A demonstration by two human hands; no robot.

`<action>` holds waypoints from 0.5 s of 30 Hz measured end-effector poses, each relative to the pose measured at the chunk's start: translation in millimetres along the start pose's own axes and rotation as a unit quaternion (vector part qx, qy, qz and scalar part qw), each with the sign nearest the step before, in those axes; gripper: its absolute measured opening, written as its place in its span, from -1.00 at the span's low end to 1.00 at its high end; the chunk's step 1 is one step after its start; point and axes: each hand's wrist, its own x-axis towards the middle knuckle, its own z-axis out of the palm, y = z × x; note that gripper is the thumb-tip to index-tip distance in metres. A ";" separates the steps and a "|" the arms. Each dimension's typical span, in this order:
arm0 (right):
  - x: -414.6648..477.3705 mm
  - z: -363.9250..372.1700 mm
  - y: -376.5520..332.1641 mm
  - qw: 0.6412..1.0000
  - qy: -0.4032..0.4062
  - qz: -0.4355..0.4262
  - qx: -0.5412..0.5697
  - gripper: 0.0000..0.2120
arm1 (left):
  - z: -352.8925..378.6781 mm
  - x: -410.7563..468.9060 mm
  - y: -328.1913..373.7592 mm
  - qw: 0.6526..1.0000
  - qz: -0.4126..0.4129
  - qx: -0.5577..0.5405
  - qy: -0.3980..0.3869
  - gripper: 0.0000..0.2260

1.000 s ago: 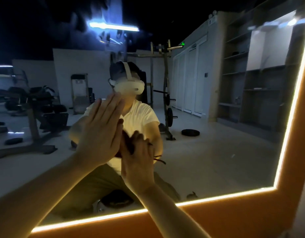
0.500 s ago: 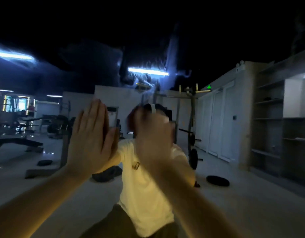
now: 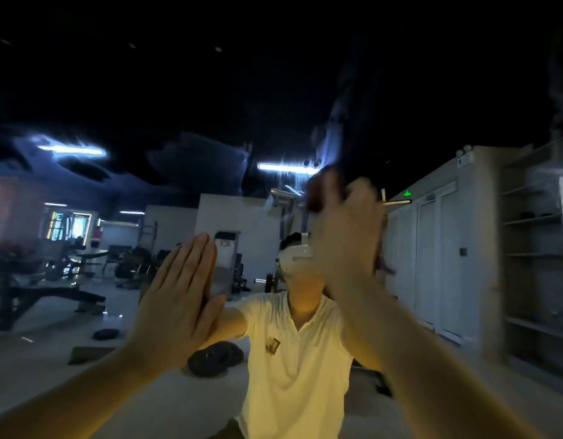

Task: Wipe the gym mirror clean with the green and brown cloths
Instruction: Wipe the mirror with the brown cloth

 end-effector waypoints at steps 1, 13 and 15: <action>-32.8 1.4 -12.5 0.995 -0.054 -0.067 0.041 -0.61 | -2.4 0.2 0.4 1.000 0.004 0.002 -0.004 -0.35; 87.1 -21.6 49.1 0.990 0.029 0.012 -0.139 -0.45 | -41.3 28.1 -25.6 0.999 0.018 -0.034 -0.019 -0.35; 73.4 -6.2 12.7 0.989 0.048 0.085 -0.114 -0.36 | -42.2 46.5 -39.1 0.999 0.001 -0.037 -0.001 -0.37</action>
